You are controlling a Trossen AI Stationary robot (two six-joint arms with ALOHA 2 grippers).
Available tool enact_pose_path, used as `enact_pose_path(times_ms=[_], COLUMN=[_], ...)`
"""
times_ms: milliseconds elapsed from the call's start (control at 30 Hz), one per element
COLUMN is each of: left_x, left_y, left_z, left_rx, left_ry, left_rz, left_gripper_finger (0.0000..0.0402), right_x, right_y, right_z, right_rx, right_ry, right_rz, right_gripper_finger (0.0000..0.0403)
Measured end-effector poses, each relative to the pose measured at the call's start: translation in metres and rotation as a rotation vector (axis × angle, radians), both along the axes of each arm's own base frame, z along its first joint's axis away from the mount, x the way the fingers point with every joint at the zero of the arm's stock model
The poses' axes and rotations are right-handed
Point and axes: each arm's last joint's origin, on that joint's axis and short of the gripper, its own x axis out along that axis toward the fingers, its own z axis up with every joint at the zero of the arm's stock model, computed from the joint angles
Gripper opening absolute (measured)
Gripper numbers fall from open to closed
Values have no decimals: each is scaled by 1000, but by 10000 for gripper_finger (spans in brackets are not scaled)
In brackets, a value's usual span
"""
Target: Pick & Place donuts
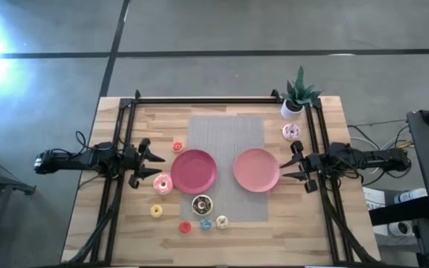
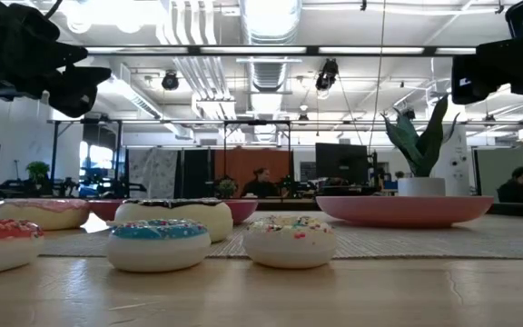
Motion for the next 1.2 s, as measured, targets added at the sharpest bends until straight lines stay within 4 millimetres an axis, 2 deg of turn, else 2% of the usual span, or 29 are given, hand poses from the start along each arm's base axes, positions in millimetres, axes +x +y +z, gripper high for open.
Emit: enact_pose_path(times_ms=[200,333,433,567,700,800,900,967,1100,1200], left_x=[0,0,0,0,0,0,0,0,0,0], left_y=[0,0,0,0,0,0,0,0,0,0], left_z=[0,0,0,0,0,0,0,0,0,0], left_rx=[0,0,0,0,0,0,0,0,0,0], left_ry=[0,0,0,0,0,0,0,0,0,0], left_rz=[0,-1,0,0,-1,-1,-1,-1,0,-1], left_gripper_finger=[167,167,167,167,167,167,167,167,167,167], right_x=[0,0,2,2,1,3,10,16,35,53], right_y=[0,-1,-4,-8,-12,-14,-14,-15,-17,-18], right_z=[3,1,-2,0,13,16,13,14,33,48], right_rx=[461,905,1081,1265,1297,1301,1305,1287,1194,1091], right_ry=[92,219,227,135,-56,-121,-69,-50,-23,98], right_rz=[16,-3,-119,-233,-269,-312,-357,-453,-646,-844], right_gripper_finger=[123,123,123,123,123,123,123,123,123,123])
